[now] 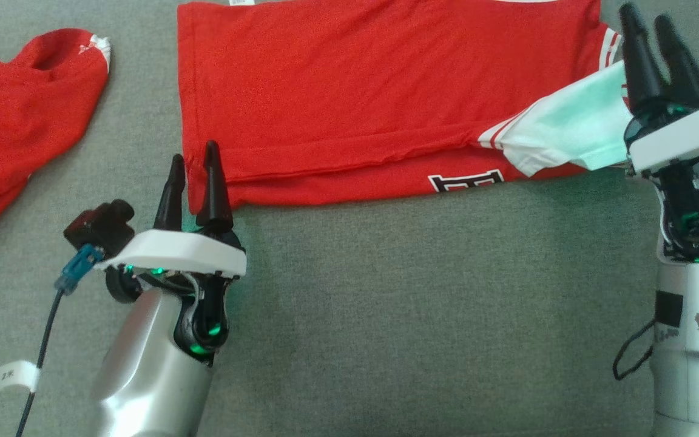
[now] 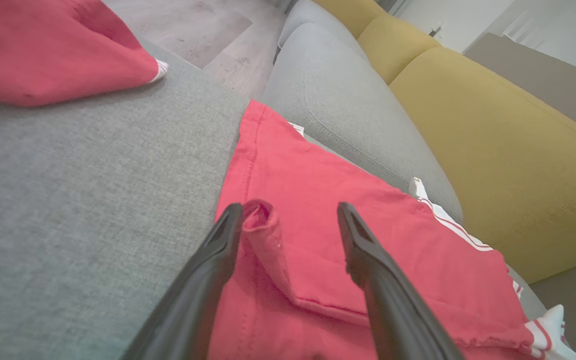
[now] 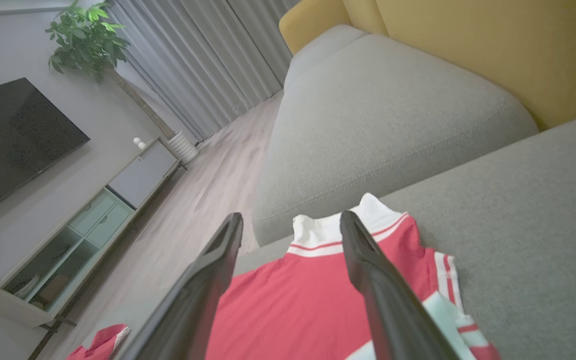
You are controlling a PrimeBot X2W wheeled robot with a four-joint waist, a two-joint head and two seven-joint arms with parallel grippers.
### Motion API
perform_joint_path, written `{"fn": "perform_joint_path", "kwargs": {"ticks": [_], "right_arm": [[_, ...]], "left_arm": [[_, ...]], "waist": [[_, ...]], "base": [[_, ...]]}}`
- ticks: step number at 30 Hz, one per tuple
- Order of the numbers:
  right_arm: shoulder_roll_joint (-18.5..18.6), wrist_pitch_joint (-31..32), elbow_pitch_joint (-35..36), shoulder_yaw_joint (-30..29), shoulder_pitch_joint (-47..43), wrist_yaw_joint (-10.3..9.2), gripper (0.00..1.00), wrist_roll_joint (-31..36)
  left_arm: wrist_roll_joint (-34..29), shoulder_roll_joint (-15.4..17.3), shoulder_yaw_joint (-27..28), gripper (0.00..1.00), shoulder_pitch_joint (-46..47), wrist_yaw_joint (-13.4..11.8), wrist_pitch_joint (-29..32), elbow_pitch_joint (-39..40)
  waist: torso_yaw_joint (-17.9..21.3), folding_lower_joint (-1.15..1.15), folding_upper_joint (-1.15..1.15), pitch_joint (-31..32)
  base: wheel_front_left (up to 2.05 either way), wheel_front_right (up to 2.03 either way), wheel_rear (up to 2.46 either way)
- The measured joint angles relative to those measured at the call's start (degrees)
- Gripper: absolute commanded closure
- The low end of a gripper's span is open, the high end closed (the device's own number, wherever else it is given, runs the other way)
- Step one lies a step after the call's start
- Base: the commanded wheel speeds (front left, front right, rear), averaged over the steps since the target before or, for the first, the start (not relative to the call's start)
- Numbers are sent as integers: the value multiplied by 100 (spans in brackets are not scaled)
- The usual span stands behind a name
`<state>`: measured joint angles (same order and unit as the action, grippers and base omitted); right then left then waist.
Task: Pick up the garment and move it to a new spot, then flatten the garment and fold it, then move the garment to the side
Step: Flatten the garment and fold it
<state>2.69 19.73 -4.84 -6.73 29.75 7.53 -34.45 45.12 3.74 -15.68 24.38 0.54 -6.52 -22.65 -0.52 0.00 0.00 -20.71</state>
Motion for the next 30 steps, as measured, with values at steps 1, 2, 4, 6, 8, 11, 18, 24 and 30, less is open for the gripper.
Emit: {"fn": "perform_joint_path", "kwargs": {"ticks": [1, 2, 4, 6, 8, 11, 18, 24, 30], "right_arm": [[13, -89, -9, 13, 30, 0, 0, 26], [30, -187, -27, 35, 32, 0, 0, 36], [48, -331, -83, 51, 8, 0, 0, 67], [68, -387, -86, 54, -18, 0, 0, 82], [127, -500, -67, 49, -116, 0, 0, 133], [162, -590, 20, 24, -422, 0, 0, 272], [147, -617, 331, -145, -1138, 0, 0, 524], [92, -576, 435, -101, -1464, 0, 0, 849], [44, -570, 314, 0, -1637, 0, 0, 1198]], "left_arm": [[-67, 16, -21, 0, -1, 1, -70, -18], [-154, 44, -49, 0, -5, 0, -155, -31], [-353, 138, -113, 0, -26, -15, -293, -36], [-493, 204, -146, 0, -46, -56, -357, -32], [-870, 415, -297, 0, -149, -181, -469, -7], [-1361, 689, -493, 0, -461, -427, -515, 2], [-1545, 782, -650, 0, -829, -592, -515, -31], [-1545, 773, -637, 0, -552, -732, -509, -437], [-1543, 665, -647, 0, -96, -737, -403, -950]], "waist": [[-1, 0, 0, 24], [-3, 0, 0, 54], [-6, 0, 0, 123], [-7, 0, 0, 159], [-8, 0, 0, 234], [5, -1, 0, 338], [100, -1, 0, 419], [219, -1, 0, 321], [355, 0, 0, 173]], "base": [[0, 0, 0], [0, 0, 0], [0, 0, 0], [0, 0, 0], [0, 0, 0], [0, 0, 0], [0, 0, 0], [0, 0, 0], [0, 0, 0]]}}
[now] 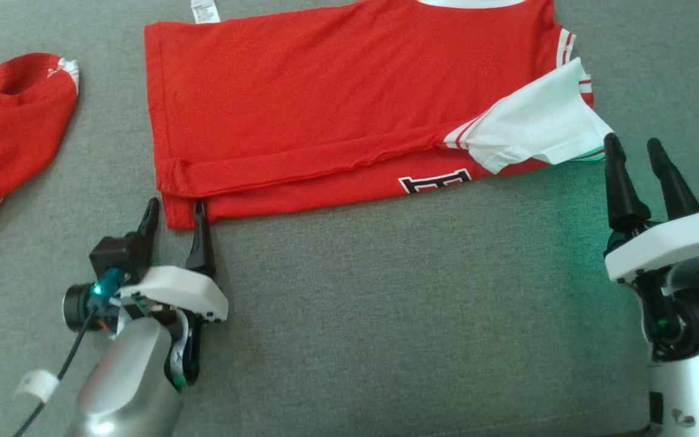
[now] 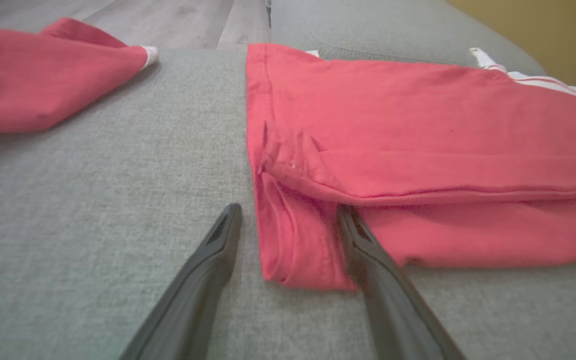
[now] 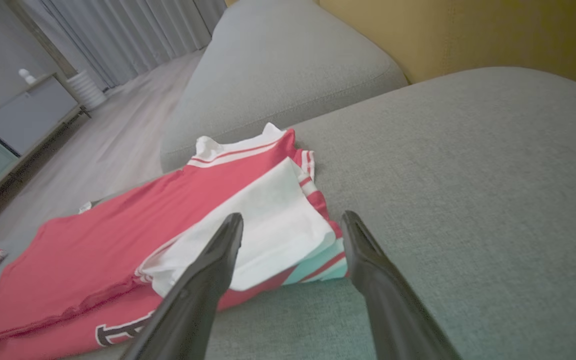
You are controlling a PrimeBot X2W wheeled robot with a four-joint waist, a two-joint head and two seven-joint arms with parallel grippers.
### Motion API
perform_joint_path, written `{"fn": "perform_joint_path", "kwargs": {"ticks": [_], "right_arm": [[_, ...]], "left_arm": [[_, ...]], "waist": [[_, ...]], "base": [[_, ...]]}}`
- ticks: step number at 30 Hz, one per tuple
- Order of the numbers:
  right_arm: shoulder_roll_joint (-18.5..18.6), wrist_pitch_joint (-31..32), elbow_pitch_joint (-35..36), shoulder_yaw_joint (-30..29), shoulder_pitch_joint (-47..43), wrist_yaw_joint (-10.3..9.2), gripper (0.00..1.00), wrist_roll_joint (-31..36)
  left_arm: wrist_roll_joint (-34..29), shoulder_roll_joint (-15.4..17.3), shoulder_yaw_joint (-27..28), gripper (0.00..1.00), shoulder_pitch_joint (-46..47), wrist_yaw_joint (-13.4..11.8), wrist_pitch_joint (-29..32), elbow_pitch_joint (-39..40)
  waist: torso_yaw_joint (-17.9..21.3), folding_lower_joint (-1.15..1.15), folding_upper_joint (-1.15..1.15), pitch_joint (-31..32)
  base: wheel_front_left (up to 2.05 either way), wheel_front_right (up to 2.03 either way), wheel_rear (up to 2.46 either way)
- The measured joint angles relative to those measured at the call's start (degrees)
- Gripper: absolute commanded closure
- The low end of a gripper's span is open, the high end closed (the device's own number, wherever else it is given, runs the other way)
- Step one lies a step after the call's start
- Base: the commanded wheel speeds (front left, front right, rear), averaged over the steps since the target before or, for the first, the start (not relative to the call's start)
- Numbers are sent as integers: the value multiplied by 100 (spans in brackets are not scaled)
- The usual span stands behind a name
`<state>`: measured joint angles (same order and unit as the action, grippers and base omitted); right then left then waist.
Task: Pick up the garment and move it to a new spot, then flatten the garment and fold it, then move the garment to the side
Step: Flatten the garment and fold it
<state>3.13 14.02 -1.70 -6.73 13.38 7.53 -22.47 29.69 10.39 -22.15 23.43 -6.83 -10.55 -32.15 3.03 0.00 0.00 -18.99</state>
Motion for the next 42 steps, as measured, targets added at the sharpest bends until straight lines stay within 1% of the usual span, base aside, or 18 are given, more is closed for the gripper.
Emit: {"fn": "perform_joint_path", "kwargs": {"ticks": [3, 4, 5, 6, 12, 19, 22, 24, 25, 26, 28, 31, 34, 37, 38, 39, 40, 42], "right_arm": [[-12, -1, -124, 45, 0, 0, 0, 216], [-23, -16, -171, 43, 3, 0, 0, 332], [-25, -35, -236, 41, 11, 0, 0, 478], [-27, -52, -304, 32, 20, 0, 0, 621], [-34, -93, -837, -140, 518, 0, 0, 1299], [-36, -8, -1785, -432, 1161, 0, 0, 1627], [-33, 481, -2313, -545, 1280, 0, 0, 1850], [-22, 650, -2375, -576, 1348, 0, 0, 1855], [-11, 713, -2409, -565, 1387, 0, 46, 1845], [-8, 717, -2430, -537, 1412, 0, 100, 1841], [-27, 750, -2439, -425, 1398, 0, 100, 1728], [-29, 720, -2290, -437, 1240, 0, 100, 1610], [-41, 719, -1803, -471, 791, 0, 100, 1493], [-46, 926, -1139, -532, 266, 0, 100, 1458], [-47, 1023, -906, -548, 81, 0, 100, 1428], [-47, 1023, -906, -548, 81, 0, 100, 1428], [-53, 1124, -691, -567, -102, 0, 100, 1391], [-60, 1340, -287, -631, -497, 0, 100, 1328]], "left_arm": [[7, -16, 8, 0, 152, -32, 109, -202], [9, -25, 5, 12, 196, -32, 140, -260], [9, -33, 7, 62, 238, -32, 148, -286], [10, -40, 8, 100, 275, -40, 148, -314], [10, -151, -14, 100, 438, -14, 102, -471], [65, -265, -98, 100, 576, 182, 2, -589], [65, -314, -151, 100, 625, 215, -38, -645], [78, -338, -166, 100, 661, 237, -38, -706], [113, -345, -169, 100, 669, 261, -48, -736], [135, -349, -169, 100, 671, 288, -56, -760], [207, -349, -168, 100, 660, 352, -62, -832], [288, -345, -168, 100, 529, 410, -62, -800], [369, -314, -169, 100, 183, 439, -38, -590], [423, -198, -188, 100, -268, 424, 164, -175], [448, -141, -187, 100, -430, 380, 238, 21], [448, -141, -187, 100, -430, 380, 238, 21], [465, -76, -189, 100, -592, 333, 321, 229], [477, 68, -190, 100, -940, 175, 528, 682]], "waist": [[50, 0, 0, -52], [59, 0, 0, -68], [63, -1, 0, -84], [62, 0, 0, -100], [-26, -1, 0, -189], [-224, 0, 0, -261], [-287, 1, 0, -262], [-321, 0, 0, -241], [-332, 0, 0, -225], [-337, 1, 0, -207], [-332, 1, 0, -121], [-317, 1, 0, 12], [-310, 1, 0, 184], [-311, 0, 0, 372], [-310, 0, 0, 436], [-310, 0, 0, 436], [-309, 0, 0, 495], [-305, -1, 0, 599]], "base": [[0, 0, 0], [0, 0, 0], [0, 0, 0], [0, 0, 0], [0, 0, 0], [0, 0, 0], [0, 0, 0], [0, 0, 0], [0, 0, 0], [0, 0, 0], [0, 0, 0], [0, 0, 0], [0, 0, 0], [0, 0, 0], [0, 0, 0], [0, 0, 0], [0, 0, 0], [0, 0, 0]]}}
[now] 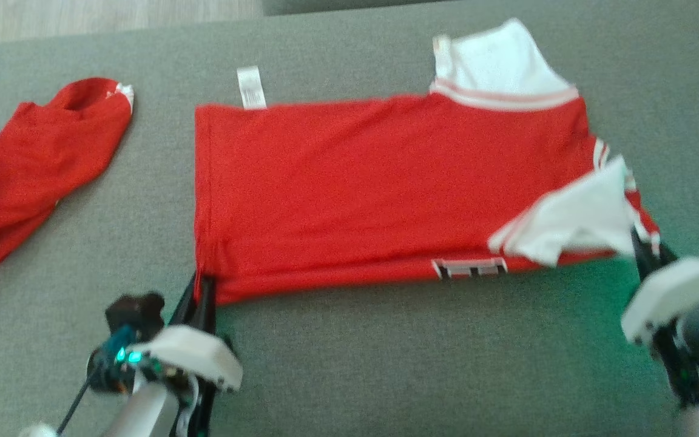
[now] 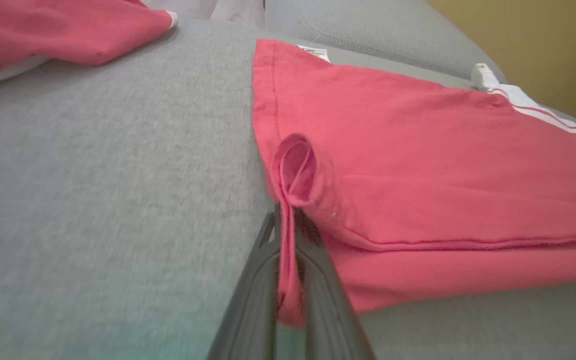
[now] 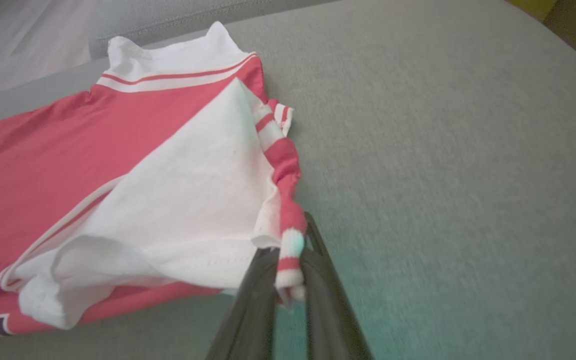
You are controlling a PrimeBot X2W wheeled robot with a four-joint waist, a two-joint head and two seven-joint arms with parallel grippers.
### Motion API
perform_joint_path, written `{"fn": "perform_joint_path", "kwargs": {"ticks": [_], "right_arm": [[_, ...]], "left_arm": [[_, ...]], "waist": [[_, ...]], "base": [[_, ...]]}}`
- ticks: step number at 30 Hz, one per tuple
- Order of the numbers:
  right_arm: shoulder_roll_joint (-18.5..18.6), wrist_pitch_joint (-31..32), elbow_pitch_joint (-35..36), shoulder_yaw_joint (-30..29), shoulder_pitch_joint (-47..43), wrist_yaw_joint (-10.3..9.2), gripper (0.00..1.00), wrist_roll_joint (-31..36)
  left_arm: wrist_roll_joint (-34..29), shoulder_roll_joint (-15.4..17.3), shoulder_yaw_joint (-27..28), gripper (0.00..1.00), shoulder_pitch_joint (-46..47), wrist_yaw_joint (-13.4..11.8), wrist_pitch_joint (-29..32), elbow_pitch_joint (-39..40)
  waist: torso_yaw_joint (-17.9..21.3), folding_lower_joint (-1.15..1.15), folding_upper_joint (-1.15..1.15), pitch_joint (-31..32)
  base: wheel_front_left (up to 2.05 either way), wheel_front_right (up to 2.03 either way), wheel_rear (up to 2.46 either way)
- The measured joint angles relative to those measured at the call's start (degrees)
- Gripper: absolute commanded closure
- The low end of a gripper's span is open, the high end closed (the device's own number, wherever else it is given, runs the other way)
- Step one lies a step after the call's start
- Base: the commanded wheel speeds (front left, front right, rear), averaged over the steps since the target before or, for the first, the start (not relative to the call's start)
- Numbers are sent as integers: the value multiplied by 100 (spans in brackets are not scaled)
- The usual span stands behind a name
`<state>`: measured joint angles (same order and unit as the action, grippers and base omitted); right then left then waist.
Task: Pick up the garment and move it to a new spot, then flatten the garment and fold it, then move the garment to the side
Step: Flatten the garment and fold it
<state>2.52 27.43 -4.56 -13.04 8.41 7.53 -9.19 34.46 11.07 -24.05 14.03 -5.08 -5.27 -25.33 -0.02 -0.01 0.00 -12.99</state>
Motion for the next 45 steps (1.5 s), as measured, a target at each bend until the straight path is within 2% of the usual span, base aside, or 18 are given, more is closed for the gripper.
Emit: {"fn": "perform_joint_path", "kwargs": {"ticks": [3, 7, 8, 9, 10, 14, 18, 22, 26, 33, 36, 40, 45], "right_arm": [[-12, 264, 450, -51, -599, 0, 100, -166], [-23, 385, 637, -89, -1112, 1, 100, -430], [-23, 382, 644, -87, -1165, 0, 60, -454], [-24, 359, 642, -86, -1177, 0, 14, -489], [-24, 309, 635, -86, -1167, 0, 0, -506], [-24, 230, 633, -87, -1127, 0, 0, -483], [-23, 258, 940, -137, -966, 0, 0, -330], [3, 512, 1463, -59, -307, 0, 0, -41], [57, 691, 1518, 263, 316, 0, 0, -9], [299, 738, 1178, 825, 1218, 0, 0, -102], [348, 734, 1057, 880, 1289, 0, 0, -149], [355, 687, 895, 878, 1290, 0, 0, -176], [365, 630, 777, 875, 1293, 0, 0, -191]], "left_arm": [[2, 200, -38, 100, -571, -268, 385, 702], [20, 383, -144, 100, -1296, -667, 928, 1525], [47, 404, -160, 82, -1422, -730, 1011, 1675], [55, 423, -175, 36, -1511, -778, 1083, 1785], [62, 441, -183, 0, -1561, -812, 1132, 1870], [58, 488, -180, 0, -1556, -911, 1209, 2103], [-27, 563, -172, 0, -1432, -962, 1233, 2329], [-125, 602, -163, 0, -586, -955, 1372, 2326], [-151, 457, -152, 0, 326, -898, 1435, 1785], [-497, 314, -179, 0, 1423, -988, 1570, 388], [-498, 175, -166, 0, 1683, -960, 1461, -1], [-338, 40, -131, 0, 1951, -753, 1318, -382], [-248, -40, -48, 0, 2219, -650, 1225, -812]], "waist": [[4, -1, 0, 105], [9, 0, 0, 103], [8, -1, 0, 91], [7, 0, 0, 78], [5, 0, 0, 66], [-24, 1, 0, 53], [-76, 0, 0, 75], [-102, 0, 0, 19], [-83, 1, 0, -139], [-5, 2, 0, -528], [15, 2, 0, -679], [37, 2, 0, -825], [67, 2, 0, -938]], "base": [[0, 0, 0], [0, 0, 0], [0, 0, 0], [0, 0, 0], [0, 0, 0], [0, 0, 0], [0, 0, 0], [0, 0, 0], [0, 0, 0], [0, 0, 0], [0, 0, 0], [0, 0, 0], [0, 0, 0]]}}
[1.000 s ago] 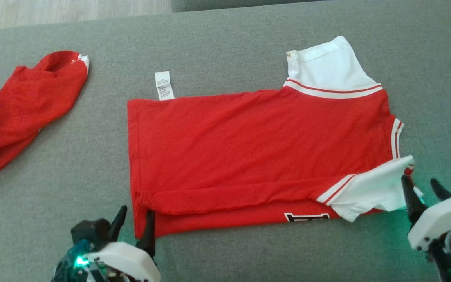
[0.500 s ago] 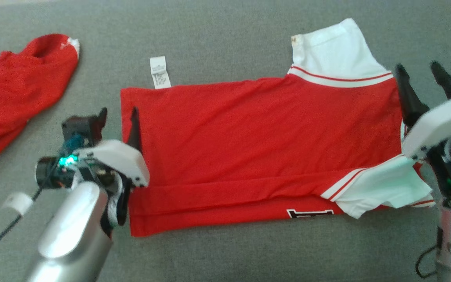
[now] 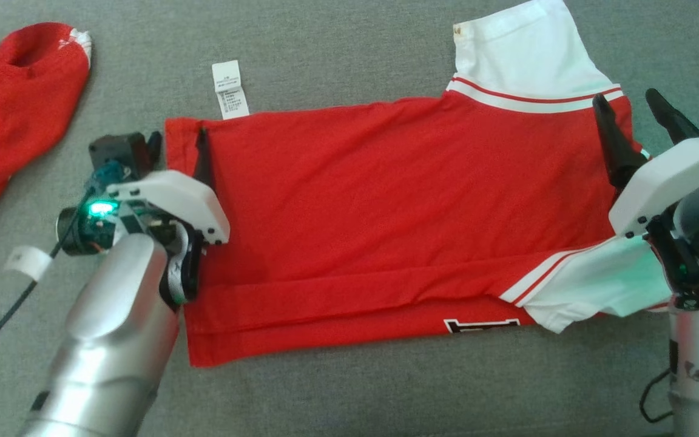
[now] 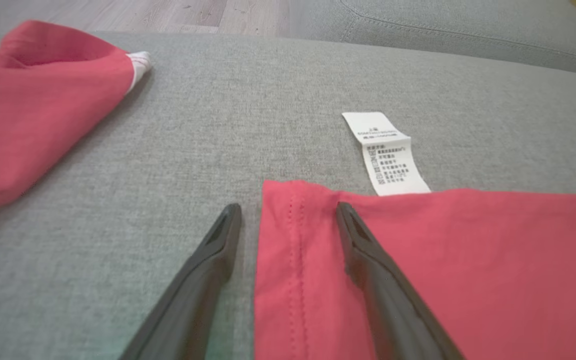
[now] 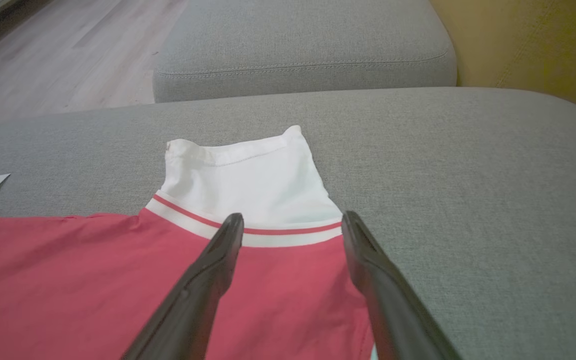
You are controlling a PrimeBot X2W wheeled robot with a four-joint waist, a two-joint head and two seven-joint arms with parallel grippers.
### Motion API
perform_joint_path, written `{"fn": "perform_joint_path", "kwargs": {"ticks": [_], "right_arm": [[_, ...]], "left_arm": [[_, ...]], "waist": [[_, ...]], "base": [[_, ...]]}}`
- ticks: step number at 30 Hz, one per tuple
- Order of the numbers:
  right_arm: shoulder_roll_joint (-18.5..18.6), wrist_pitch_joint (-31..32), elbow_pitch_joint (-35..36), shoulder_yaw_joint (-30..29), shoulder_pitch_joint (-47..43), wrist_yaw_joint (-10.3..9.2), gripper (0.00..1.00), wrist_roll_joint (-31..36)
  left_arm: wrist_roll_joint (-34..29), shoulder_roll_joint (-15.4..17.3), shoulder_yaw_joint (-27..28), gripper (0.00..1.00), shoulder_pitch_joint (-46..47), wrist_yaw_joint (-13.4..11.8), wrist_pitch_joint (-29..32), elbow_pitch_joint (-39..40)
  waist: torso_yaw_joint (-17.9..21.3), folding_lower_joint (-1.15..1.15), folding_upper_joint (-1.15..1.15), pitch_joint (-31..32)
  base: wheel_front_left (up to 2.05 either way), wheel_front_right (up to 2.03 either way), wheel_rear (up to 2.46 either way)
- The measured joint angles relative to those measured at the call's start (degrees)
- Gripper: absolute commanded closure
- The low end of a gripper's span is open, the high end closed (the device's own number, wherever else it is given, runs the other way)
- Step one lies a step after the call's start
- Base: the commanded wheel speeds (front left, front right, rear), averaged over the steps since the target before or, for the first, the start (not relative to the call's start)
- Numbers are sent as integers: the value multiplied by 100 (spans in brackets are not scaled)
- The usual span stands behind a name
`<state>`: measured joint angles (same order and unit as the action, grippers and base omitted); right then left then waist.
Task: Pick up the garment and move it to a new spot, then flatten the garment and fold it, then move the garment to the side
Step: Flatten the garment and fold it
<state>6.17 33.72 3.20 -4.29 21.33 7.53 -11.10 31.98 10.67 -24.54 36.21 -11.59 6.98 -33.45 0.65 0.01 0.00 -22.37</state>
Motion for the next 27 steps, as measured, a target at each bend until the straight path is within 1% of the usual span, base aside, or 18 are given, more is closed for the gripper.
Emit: {"fn": "perform_joint_path", "kwargs": {"ticks": [3, 4, 5, 6, 7, 9, 11, 14, 15, 16, 18, 22, 27], "right_arm": [[2, -13, -26, 0, 34, 0, 0, 0], [4, -18, -31, 2, 48, 0, 0, 0], [5, -19, -36, 2, 54, 0, 0, 0], [5, -19, -51, 2, 54, 0, 0, -1], [8, -18, -64, 0, 54, 0, 0, -1], [20, -8, -97, -14, 55, 0, 0, -11], [38, 78, -136, -1, 90, 0, 0, -62], [114, 213, -380, 37, 472, 0, 0, -265], [114, 213, -380, 37, 472, 0, 0, -265], [167, 260, -503, 41, 690, 0, 0, -322], [268, 325, -821, 31, 1187, 0, 0, -454], [545, 359, -1644, -11, 2096, 0, 0, -497], [745, 353, -2689, -45, 2729, 0, 0, -435]], "left_arm": [[32, -30, 26, 0, 203, 13, -8, -215], [47, -41, 33, 0, 270, 59, 5, -293], [87, -54, 35, 13, 328, 104, 11, -354], [118, -75, 35, 84, 374, 135, 56, -390], [152, -105, 34, 100, 402, 158, 108, -438], [222, -162, 32, 100, 449, 225, 153, -478], [229, -203, 27, 100, 449, 237, 137, -475], [224, -207, 14, 100, 449, 264, 22, -443], [224, -207, 14, 100, 449, 264, 22, -443], [224, -224, 8, 100, 448, 288, -35, -413], [224, -247, -14, 100, 448, 325, -107, -338], [223, -314, -99, 100, 451, 445, -314, -188], [214, -403, -175, 100, 483, 565, -474, 26]], "waist": [[24, -1, 0, -51], [29, -1, 0, -67], [31, -1, 0, -81], [28, -1, 0, -94], [19, -1, 0, -102], [-17, -1, 0, -113], [-56, -1, 0, -132], [-114, -1, 0, -183], [-114, -1, 0, -183], [-140, -1, 0, -207], [-201, -1, 0, -266], [-373, -1, 0, -421], [-603, -1, 0, -674]], "base": [[0, 0, 0], [0, 0, 0], [0, 0, 0], [0, 0, 0], [0, 0, 0], [0, 0, 0], [0, 0, 0], [0, 0, 0], [0, 0, 0], [0, 0, 0], [0, 0, 0], [0, 0, 0], [0, 0, 0]]}}
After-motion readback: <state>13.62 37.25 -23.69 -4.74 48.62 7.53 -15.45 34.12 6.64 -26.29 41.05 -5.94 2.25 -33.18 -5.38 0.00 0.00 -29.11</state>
